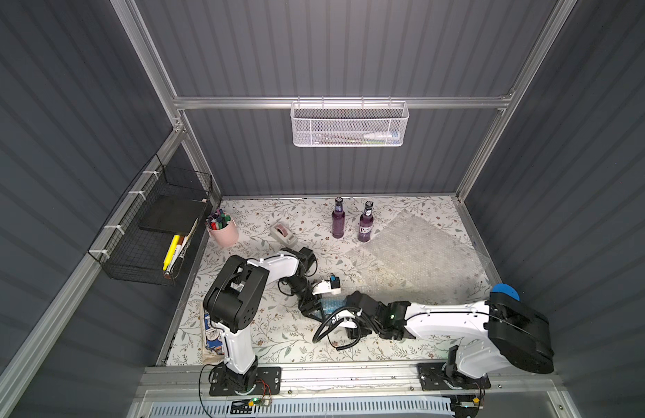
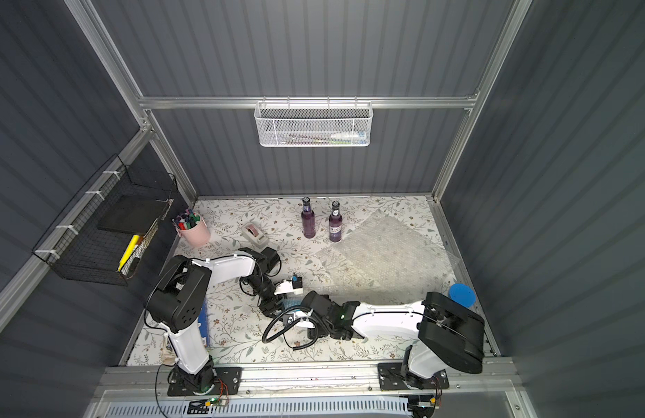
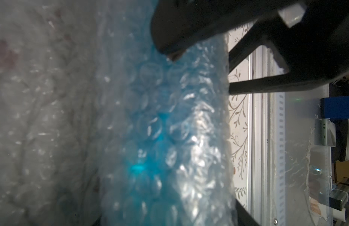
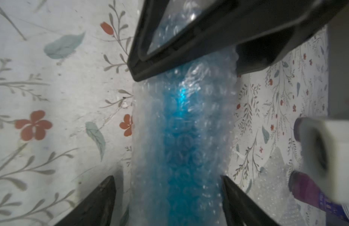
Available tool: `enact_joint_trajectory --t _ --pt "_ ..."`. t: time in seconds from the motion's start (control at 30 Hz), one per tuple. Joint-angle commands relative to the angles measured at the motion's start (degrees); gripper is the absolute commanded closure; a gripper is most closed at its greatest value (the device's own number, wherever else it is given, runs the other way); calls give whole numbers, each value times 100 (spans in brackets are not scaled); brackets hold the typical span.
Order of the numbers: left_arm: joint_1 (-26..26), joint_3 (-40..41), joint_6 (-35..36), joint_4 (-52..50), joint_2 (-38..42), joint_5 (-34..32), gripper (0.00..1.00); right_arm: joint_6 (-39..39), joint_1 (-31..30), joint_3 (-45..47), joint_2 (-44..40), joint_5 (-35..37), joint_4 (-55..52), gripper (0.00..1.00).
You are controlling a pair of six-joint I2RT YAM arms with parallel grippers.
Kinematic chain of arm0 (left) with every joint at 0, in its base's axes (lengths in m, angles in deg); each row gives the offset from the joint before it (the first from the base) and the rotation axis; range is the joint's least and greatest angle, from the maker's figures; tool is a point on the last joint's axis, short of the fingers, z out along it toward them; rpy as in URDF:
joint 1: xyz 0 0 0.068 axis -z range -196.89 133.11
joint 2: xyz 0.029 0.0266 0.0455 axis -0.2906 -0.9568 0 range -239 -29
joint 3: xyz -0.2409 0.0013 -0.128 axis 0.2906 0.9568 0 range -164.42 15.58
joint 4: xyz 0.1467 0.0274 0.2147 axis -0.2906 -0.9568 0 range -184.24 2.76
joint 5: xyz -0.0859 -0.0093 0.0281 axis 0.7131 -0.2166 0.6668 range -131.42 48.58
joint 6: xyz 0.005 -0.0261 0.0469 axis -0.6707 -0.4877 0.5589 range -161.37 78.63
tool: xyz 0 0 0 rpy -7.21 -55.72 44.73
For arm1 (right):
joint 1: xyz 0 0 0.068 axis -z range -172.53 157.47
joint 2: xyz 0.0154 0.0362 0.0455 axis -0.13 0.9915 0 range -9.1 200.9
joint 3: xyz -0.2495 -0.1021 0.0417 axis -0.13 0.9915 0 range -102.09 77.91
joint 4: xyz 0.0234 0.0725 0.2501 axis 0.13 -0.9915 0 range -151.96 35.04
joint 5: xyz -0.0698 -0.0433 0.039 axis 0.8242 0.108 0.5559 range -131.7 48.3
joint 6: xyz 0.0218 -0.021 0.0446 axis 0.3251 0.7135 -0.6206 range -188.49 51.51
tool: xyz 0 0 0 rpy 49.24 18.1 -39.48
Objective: Wrap wine bottles in bubble wrap
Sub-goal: Wrap the wine bottle in bubble wrap.
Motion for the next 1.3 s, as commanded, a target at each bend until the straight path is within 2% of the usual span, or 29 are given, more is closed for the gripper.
enact_joint_trajectory --t 0.0,0.07,0.2,0.33,0.47,0.67,0.8,1.0,1.17,1.27 --pt "-18 -57 -95 -330 -111 131 34 346 -79 -178 321 372 167 20" --pt "-38 -81 -104 -369 -40 114 28 309 -102 -272 436 352 74 26" --pt "-55 -65 -103 -473 212 81 10 149 -102 -351 566 221 -24 41" --pt "-86 -81 -102 -561 558 -106 1 -95 -61 -479 670 -72 -234 44" --pt "-344 -181 -288 -658 1127 -496 1 -519 182 -697 747 -987 -660 45" --pt "-632 -189 -657 -535 2077 -1851 1 -1111 765 -1338 1056 -2974 -1517 45" --pt "-651 -92 -850 -235 2416 -2341 1 -1214 1086 -1882 1510 -4076 -2044 45" --pt "-675 164 -1199 127 2452 -2776 1 -1031 1269 -2307 1987 -4675 -2325 44" --pt "-714 331 -1434 554 2402 -3128 1 -707 1251 -2396 2072 -4330 -2391 41" --pt "-741 378 -1661 909 2396 -3401 1 -647 1204 -2339 1945 -4151 -2275 34"
